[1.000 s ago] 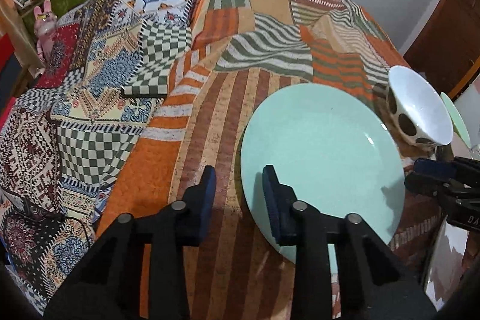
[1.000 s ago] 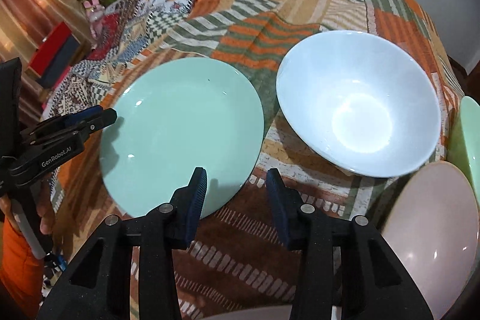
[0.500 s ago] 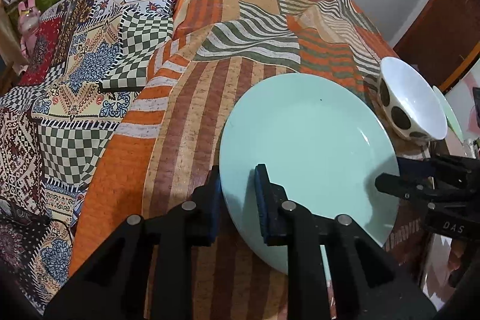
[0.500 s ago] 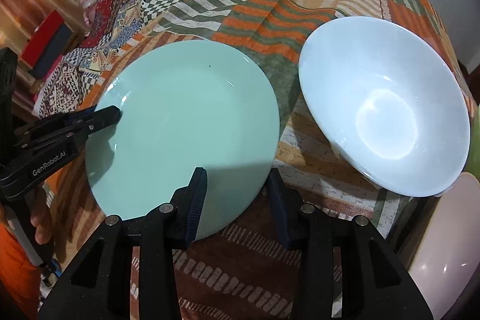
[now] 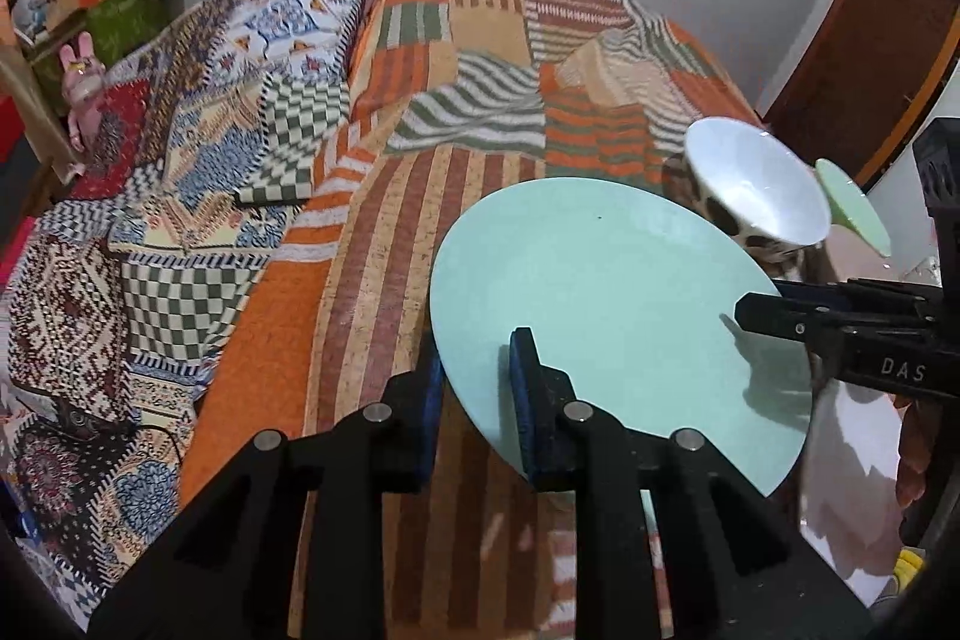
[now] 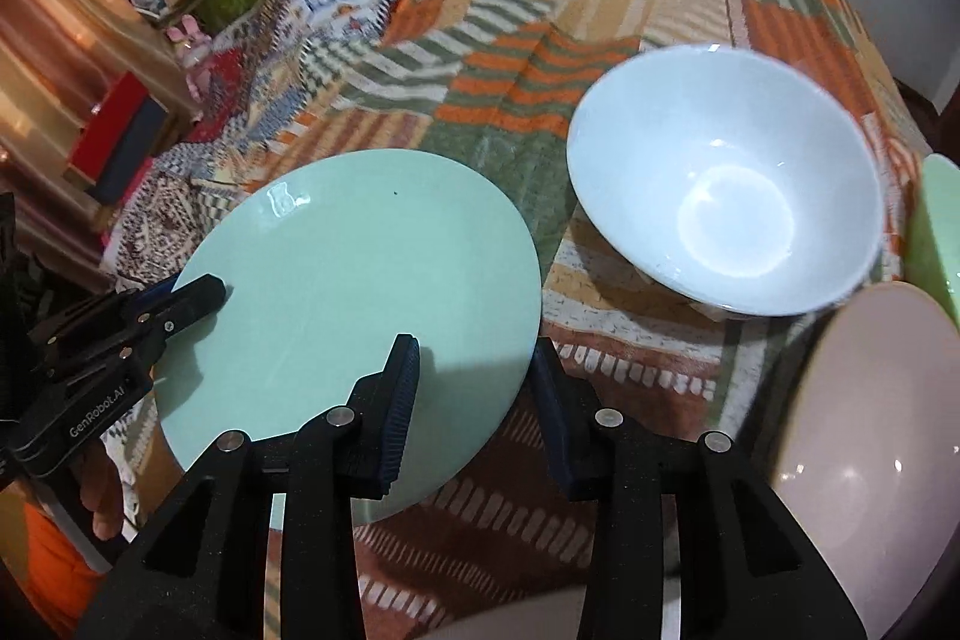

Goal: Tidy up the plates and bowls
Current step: 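Lift the mint green plate toward the white plate stack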

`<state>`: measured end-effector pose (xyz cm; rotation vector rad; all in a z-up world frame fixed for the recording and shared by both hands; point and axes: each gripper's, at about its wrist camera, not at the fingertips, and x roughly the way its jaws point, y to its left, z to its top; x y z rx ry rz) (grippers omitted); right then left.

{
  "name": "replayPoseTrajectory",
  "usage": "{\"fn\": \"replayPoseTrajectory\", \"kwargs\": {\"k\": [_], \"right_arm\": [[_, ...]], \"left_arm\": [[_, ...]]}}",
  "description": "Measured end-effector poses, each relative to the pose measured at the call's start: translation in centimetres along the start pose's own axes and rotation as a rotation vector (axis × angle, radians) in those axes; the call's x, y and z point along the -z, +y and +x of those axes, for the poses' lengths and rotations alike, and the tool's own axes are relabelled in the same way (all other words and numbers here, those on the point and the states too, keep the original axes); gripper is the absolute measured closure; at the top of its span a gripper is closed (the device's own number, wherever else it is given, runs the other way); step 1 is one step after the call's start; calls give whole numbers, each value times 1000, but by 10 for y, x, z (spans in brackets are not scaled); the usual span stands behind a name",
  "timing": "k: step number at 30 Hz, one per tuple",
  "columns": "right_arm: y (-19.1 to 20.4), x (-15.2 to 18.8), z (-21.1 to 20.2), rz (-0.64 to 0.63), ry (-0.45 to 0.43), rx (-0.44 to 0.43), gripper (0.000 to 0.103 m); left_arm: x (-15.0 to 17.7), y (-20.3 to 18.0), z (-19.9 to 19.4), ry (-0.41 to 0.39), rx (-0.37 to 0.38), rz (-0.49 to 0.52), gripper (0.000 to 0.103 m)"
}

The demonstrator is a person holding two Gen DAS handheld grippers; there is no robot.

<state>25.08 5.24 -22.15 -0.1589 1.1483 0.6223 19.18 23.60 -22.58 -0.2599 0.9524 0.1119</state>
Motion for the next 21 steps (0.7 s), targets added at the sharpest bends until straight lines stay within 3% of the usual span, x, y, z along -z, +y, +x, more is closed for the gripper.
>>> {"fn": "replayPoseTrajectory", "kwargs": {"k": [15, 21], "right_arm": [[19, 41, -95, -49, -182, -35, 70], [16, 64, -120, -45, -227, -34, 70]], "left_arm": [[24, -44, -103, -130, 2, 59, 81], [39, -68, -129, -149, 11, 97, 81]]}}
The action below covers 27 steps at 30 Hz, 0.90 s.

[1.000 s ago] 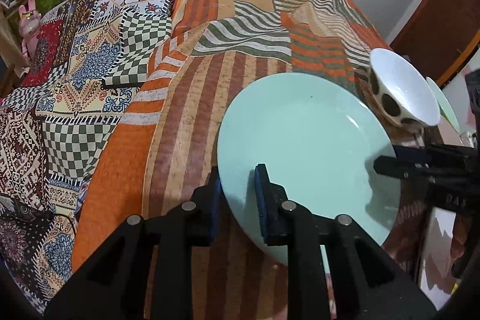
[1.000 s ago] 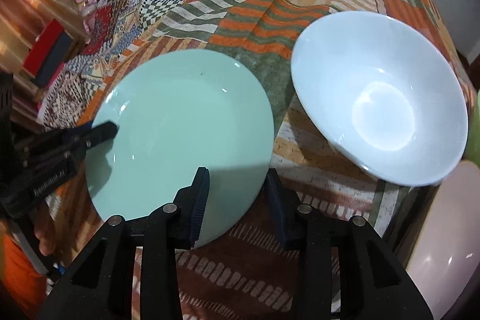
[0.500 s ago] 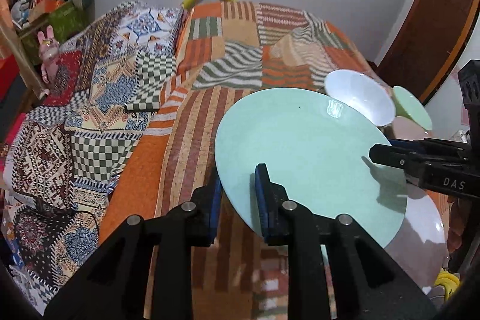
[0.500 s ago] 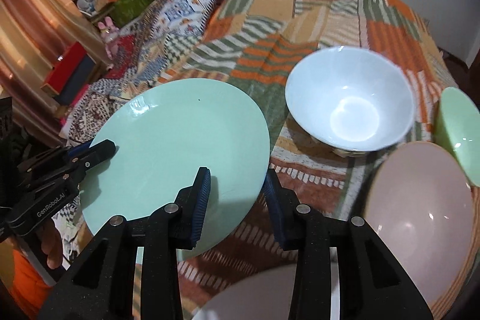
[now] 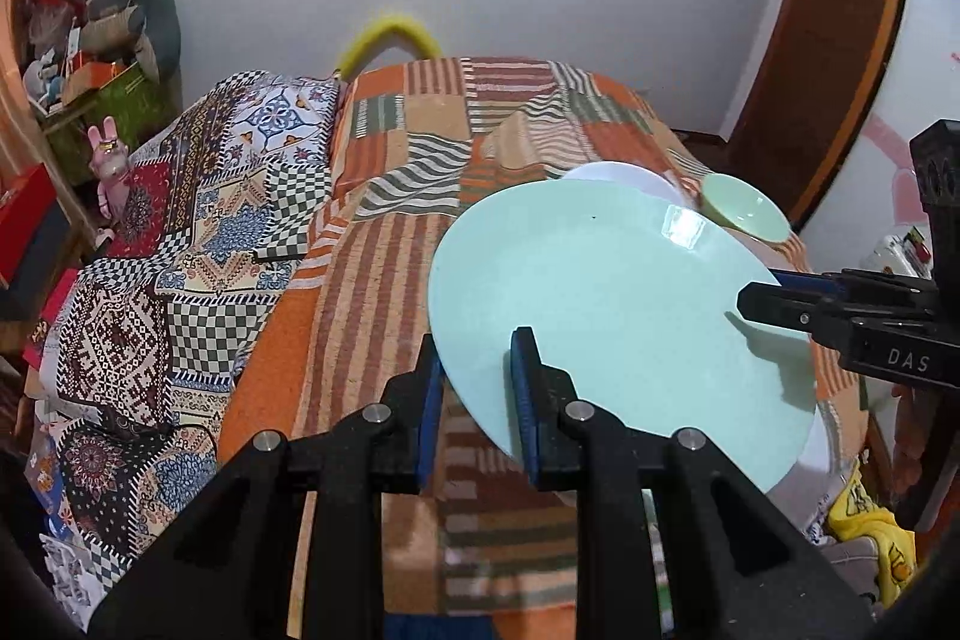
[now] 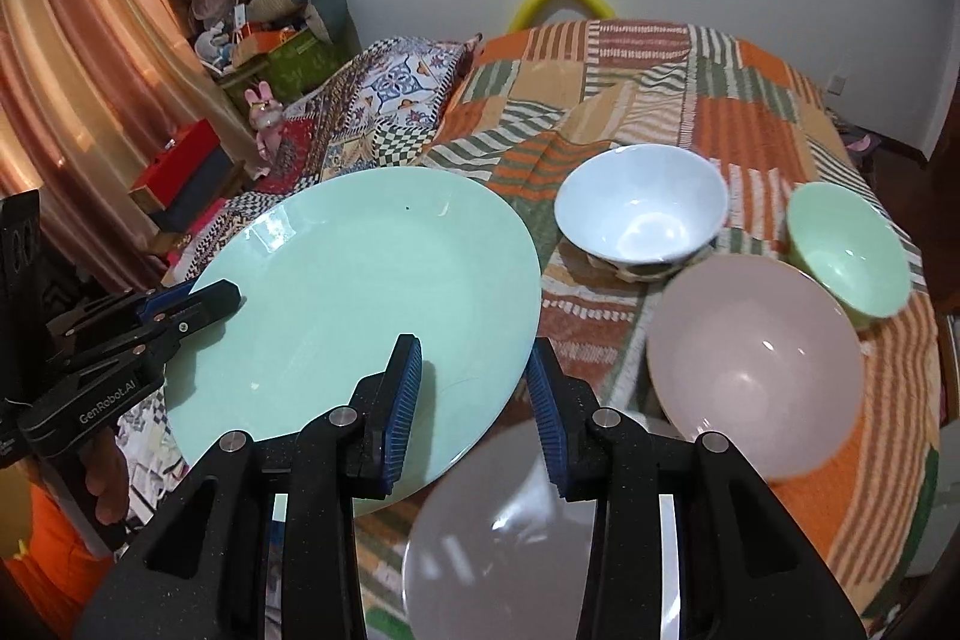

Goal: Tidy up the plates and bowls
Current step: 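Lift the mint green plate toward the white plate stack, then lower the mint green plate onto the white plate with the right gripper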

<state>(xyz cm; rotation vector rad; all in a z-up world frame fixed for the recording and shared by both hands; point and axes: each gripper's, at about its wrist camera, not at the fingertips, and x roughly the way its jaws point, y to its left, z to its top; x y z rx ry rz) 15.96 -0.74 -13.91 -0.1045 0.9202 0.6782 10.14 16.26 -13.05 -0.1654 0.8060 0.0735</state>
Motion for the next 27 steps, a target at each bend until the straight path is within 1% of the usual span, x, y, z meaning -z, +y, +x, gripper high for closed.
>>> {"fn": "replayPoseTrajectory", "kwargs": {"k": [4, 8, 13, 20, 27], "right_arm": [[-7, 16, -18, 9, -13, 4, 70], [-13, 34, -27, 16, -10, 28, 70], [-27, 57, -28, 54, 16, 29, 70], [-37, 83, -29, 70, 53, 34, 70], [-49, 101, -31, 107, 71, 53, 70]], "left_arm": [[10, -17, -9, 6, 11, 19, 81], [22, -33, -6, 39, 22, 30, 81], [38, -46, 3, 90, 38, 36, 81], [56, -64, 15, 151, 59, 54, 81], [61, -84, 31, 186, 72, 88, 81]]}}
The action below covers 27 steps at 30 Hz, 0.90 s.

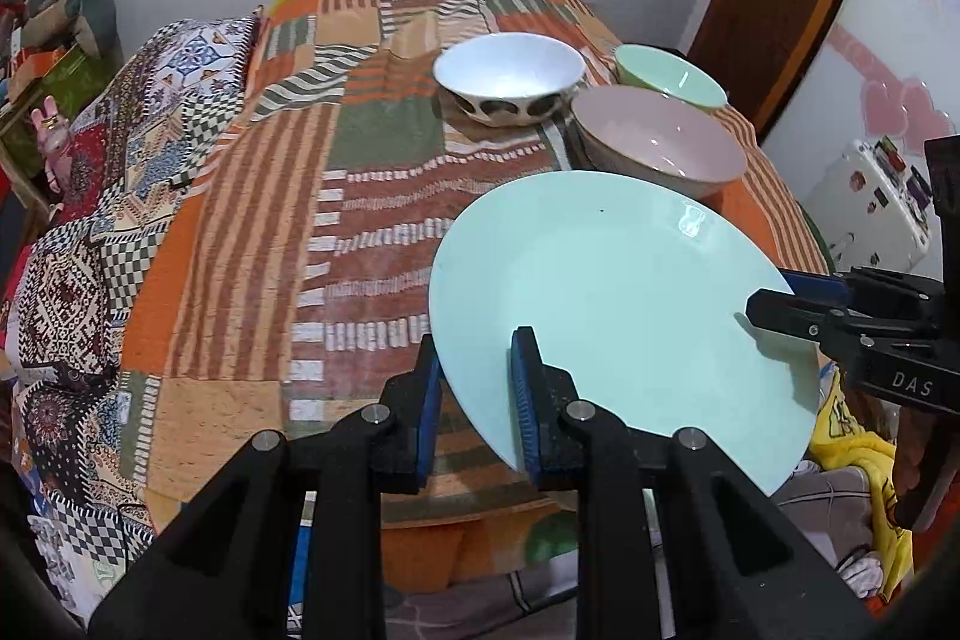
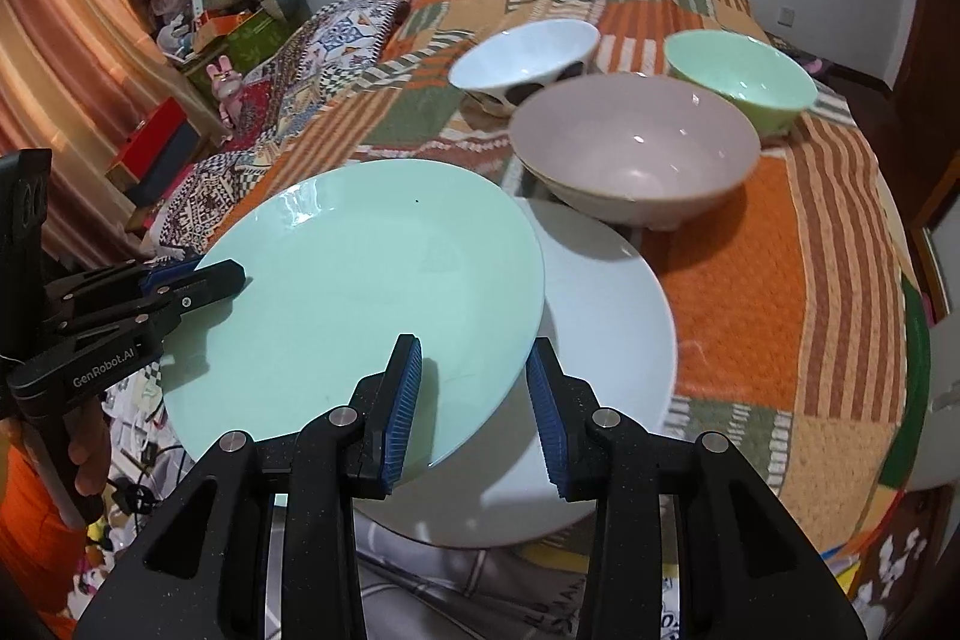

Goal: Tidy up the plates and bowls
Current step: 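Lower the mint green plate onto the white plate with the right gripper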

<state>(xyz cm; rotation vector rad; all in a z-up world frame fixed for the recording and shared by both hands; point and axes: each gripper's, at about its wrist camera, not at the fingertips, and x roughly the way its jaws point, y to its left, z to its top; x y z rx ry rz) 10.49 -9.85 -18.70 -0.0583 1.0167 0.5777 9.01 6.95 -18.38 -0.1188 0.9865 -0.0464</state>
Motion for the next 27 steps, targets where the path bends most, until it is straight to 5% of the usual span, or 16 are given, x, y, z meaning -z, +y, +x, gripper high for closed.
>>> {"fn": "replayPoseTrajectory", "kwargs": {"k": [27], "right_arm": [[-33, 15, 8, 46, 48, 76, 70]], "left_arm": [[-6, -28, 52, 102, 19, 52, 78]]}}
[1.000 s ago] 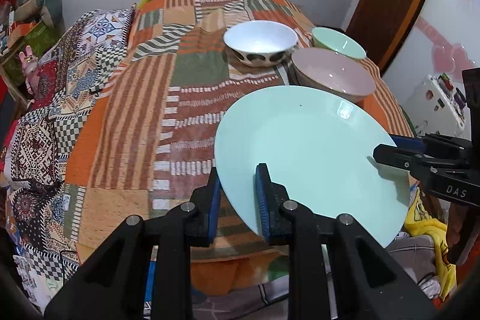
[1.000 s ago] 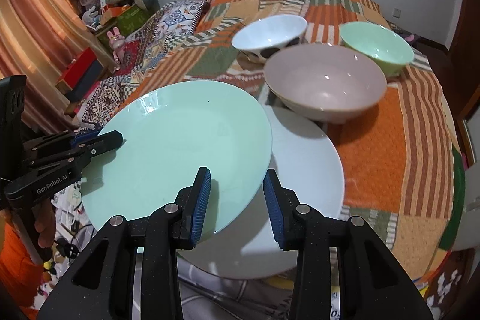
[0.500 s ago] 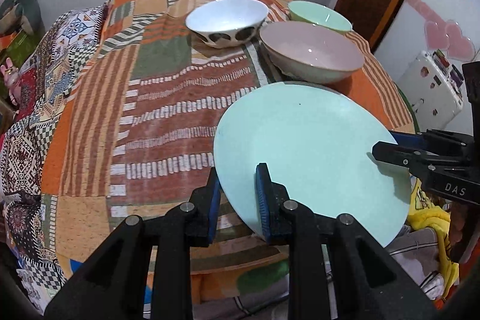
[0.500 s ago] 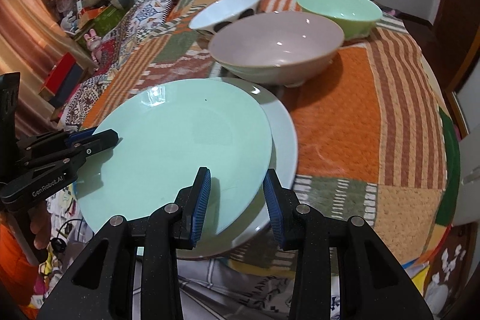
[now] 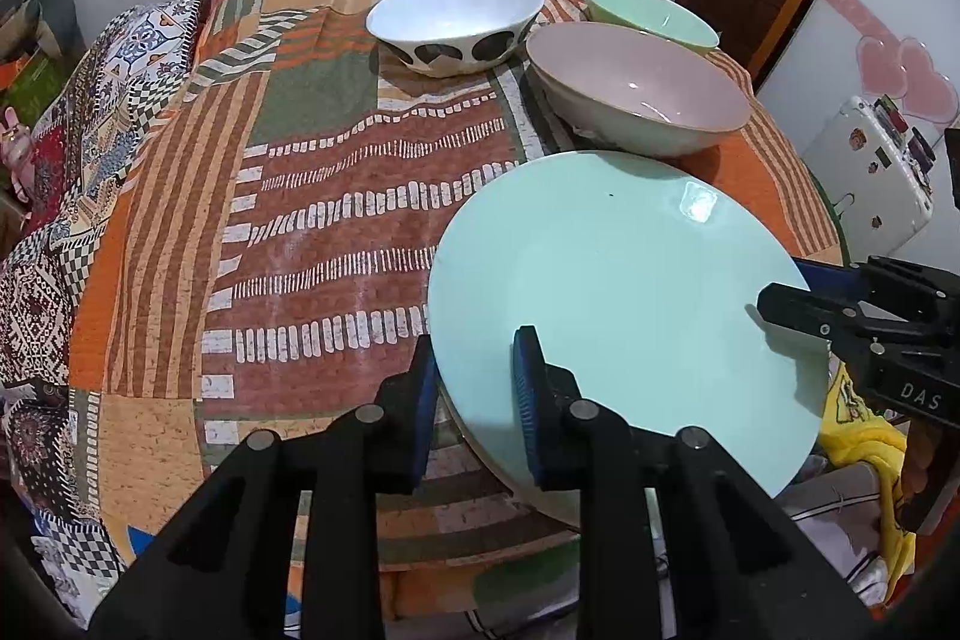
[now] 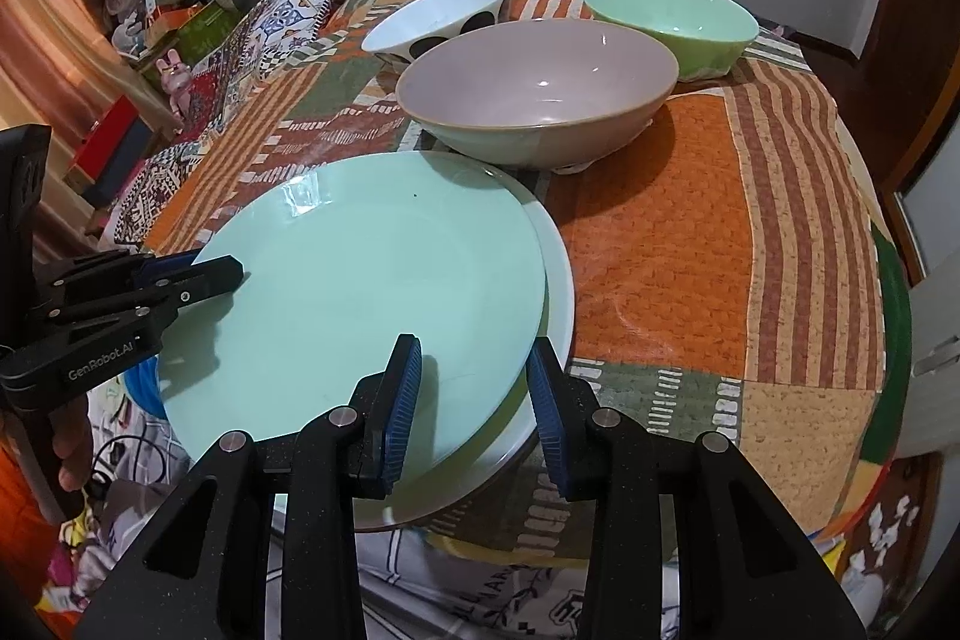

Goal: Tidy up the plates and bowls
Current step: 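Lower the mint green plate onto the white plate with the right gripper, then open the right gripper and move it to the pale pink bowl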

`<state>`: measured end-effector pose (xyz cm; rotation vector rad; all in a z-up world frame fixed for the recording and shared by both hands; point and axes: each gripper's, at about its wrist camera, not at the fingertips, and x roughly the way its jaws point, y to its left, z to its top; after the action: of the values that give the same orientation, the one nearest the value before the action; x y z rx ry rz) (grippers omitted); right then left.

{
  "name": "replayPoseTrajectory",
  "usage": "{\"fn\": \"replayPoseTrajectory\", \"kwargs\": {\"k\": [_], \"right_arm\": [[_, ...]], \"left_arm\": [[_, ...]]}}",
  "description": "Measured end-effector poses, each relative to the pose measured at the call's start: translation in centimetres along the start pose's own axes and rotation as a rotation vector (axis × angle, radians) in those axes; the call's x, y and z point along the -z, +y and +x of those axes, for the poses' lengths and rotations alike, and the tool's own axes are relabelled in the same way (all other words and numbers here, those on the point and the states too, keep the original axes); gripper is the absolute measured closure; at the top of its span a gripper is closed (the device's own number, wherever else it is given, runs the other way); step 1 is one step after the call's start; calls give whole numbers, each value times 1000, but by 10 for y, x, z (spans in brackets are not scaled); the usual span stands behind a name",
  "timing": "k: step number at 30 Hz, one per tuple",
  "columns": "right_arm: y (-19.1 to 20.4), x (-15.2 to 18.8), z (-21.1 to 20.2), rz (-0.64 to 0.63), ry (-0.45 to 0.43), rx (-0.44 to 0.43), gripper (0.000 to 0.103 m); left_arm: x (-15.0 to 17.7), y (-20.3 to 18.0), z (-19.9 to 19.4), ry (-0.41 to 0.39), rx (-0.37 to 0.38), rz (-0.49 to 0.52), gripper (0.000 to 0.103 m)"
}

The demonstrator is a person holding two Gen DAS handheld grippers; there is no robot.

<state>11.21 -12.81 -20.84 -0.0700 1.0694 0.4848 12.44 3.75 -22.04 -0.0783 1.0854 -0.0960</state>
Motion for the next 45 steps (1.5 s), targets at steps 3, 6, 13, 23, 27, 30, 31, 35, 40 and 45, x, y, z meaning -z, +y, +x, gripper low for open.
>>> {"fn": "replayPoseTrajectory", "kwargs": {"k": [3, 6, 13, 23, 27, 30, 31, 35, 40, 45], "right_arm": [[0, -1, 0, -2, 3, -4, 68], [0, -2, 0, -5, 1, -3, 67], [0, -2, 0, -5, 4, -11, 67], [-13, -5, -21, 10, -51, 15, 54], [-24, -11, -34, 32, -100, 35, 53], [-29, -17, -42, 44, -137, 43, 53], [-30, -19, -44, 47, -148, 44, 53], [-36, -31, -54, 58, -200, 51, 52], [-46, -45, -61, 81, -260, 46, 42], [-57, -61, -56, 103, -287, 40, 40]], "left_arm": [[1, -4, 4, 3, -26, 21, 76], [4, -8, 5, 0, -42, 55, 75], [4, -4, 5, -5, -27, 35, 75], [-4, -1, -8, -26, -21, 38, 75], [-19, -3, -29, -97, -19, 42, 71], [-34, -8, -44, -150, -17, 52, 66], [-39, -10, -46, -162, -15, 54, 63], [-62, -16, -53, -212, -19, 51, 54], [-88, -23, -44, -218, -20, 35, 43], [-112, -28, -18, -189, -7, 14, 41]]}}
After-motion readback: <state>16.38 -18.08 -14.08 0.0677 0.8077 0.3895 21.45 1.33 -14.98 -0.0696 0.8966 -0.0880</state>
